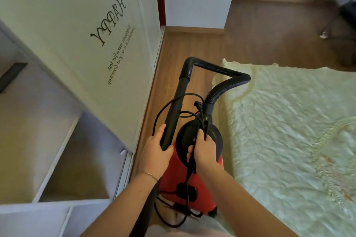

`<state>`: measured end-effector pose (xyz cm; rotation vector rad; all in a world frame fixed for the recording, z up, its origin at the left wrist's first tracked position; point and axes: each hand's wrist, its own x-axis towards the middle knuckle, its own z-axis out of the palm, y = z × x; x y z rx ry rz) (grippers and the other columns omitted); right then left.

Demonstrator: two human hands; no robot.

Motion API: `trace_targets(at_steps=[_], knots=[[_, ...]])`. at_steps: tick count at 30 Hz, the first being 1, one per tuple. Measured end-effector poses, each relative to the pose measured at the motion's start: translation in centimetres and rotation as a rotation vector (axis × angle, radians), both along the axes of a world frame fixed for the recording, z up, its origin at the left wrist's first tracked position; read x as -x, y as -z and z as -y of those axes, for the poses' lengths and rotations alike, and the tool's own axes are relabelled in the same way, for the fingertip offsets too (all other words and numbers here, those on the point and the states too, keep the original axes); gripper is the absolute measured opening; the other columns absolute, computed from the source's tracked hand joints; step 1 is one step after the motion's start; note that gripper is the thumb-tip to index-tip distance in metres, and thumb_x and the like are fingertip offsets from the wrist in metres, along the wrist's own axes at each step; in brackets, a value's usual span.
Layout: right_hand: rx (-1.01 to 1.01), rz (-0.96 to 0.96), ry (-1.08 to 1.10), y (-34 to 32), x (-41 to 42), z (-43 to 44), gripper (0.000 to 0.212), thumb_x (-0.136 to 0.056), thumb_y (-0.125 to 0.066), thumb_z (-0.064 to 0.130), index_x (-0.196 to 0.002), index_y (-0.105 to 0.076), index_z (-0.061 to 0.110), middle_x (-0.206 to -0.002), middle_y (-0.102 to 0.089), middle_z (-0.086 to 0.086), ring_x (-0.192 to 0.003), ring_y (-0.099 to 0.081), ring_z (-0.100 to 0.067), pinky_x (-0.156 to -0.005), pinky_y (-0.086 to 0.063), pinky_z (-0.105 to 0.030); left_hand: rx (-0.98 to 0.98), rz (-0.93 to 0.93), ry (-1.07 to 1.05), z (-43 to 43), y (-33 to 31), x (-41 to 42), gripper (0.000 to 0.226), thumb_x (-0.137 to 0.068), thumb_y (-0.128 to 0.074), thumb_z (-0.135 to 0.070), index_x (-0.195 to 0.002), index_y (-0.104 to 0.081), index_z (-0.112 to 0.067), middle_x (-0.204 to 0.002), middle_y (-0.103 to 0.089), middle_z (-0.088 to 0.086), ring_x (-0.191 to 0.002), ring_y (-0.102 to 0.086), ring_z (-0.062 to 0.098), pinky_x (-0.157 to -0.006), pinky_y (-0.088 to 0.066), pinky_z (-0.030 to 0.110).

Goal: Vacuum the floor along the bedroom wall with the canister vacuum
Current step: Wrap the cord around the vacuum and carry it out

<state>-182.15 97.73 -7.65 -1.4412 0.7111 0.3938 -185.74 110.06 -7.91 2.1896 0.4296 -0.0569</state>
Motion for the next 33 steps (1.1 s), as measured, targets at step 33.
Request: trace_targets(at_steps=[33], knots=[[-0.068,0.064,0.247,-2.0,-66.4,-5.1,0.030,-0.100,-0.040,0.034,-0.088,-0.048,0.007,-0.053,-0.048,-0.008,-0.036,-0.042,-0.020,-0.041,-0.040,-0.027,-0.001,0.059,0.207,-4.9,-0.8,-67.8,0.065,-0.089,-0.058,-0.026,-0.144,-0.027,-0.040,-0.111,-0.054,-0.005,-0.085,-0.058,0.005,-0.075,-0.052,0.024]])
